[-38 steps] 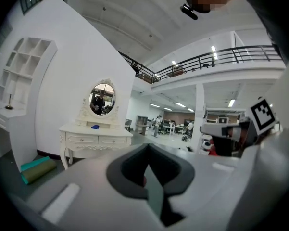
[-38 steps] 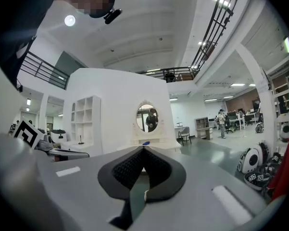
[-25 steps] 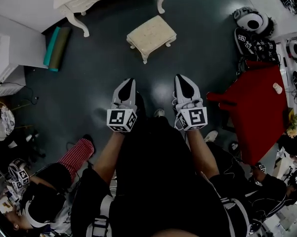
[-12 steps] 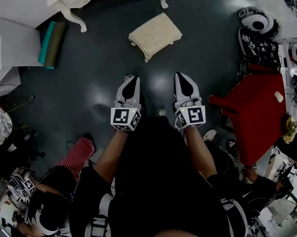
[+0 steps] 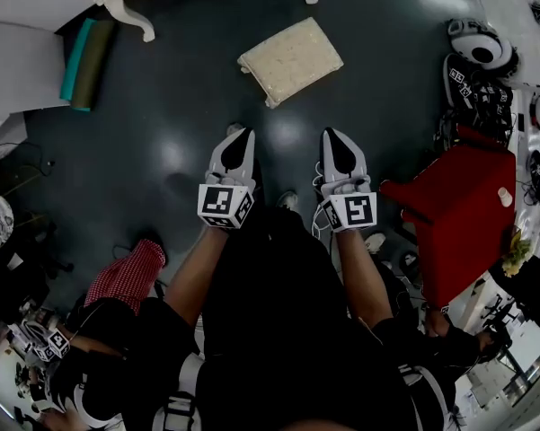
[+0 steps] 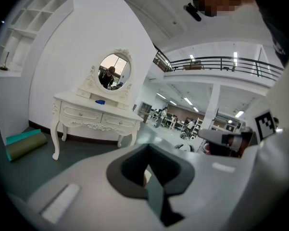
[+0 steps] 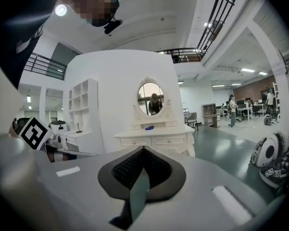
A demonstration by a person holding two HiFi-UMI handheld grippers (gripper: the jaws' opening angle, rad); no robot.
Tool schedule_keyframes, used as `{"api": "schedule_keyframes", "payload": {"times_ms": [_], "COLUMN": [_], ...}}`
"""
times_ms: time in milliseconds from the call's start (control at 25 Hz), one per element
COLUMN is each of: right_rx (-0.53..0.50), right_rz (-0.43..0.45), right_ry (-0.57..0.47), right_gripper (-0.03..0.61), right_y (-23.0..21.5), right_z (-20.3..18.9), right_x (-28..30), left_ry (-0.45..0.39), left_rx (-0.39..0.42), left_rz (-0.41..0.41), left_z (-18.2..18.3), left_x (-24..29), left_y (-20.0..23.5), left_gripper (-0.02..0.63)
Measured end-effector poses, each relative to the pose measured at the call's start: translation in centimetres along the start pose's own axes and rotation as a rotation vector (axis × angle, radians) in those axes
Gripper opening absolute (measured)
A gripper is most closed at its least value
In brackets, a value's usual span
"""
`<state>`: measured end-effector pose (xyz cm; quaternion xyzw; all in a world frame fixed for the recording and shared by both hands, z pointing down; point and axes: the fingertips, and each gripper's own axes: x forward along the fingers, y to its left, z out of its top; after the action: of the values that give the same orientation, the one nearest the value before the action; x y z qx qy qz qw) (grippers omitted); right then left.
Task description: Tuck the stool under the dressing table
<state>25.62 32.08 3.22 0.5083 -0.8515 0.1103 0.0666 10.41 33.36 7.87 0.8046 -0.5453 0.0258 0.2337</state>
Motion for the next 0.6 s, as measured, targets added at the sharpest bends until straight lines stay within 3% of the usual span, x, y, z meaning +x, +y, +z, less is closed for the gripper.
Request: {"api": "schedule_keyframes", "payload": {"times_ms": [240,600], "right_rx": [0.018,0.042], "right_rz": [-0.015,-0.147], "right_ry": [0.030,0.019], "right_gripper": [-0.002,-0.002], "right_y": [-0.6,-2.4], "right_z": [-2.0,-3.7], "right_x": [4.2,9.9], "left_ry": [0.028,0.093], "left_rx": [-0.002,0.123], "left_rz": [-0.002,-0.129], "left_z": [-0.3,0.6], "left_x": [3.3,9.8], "left_y": [3.3,7.4], "left_gripper": [0.009,0.009]}}
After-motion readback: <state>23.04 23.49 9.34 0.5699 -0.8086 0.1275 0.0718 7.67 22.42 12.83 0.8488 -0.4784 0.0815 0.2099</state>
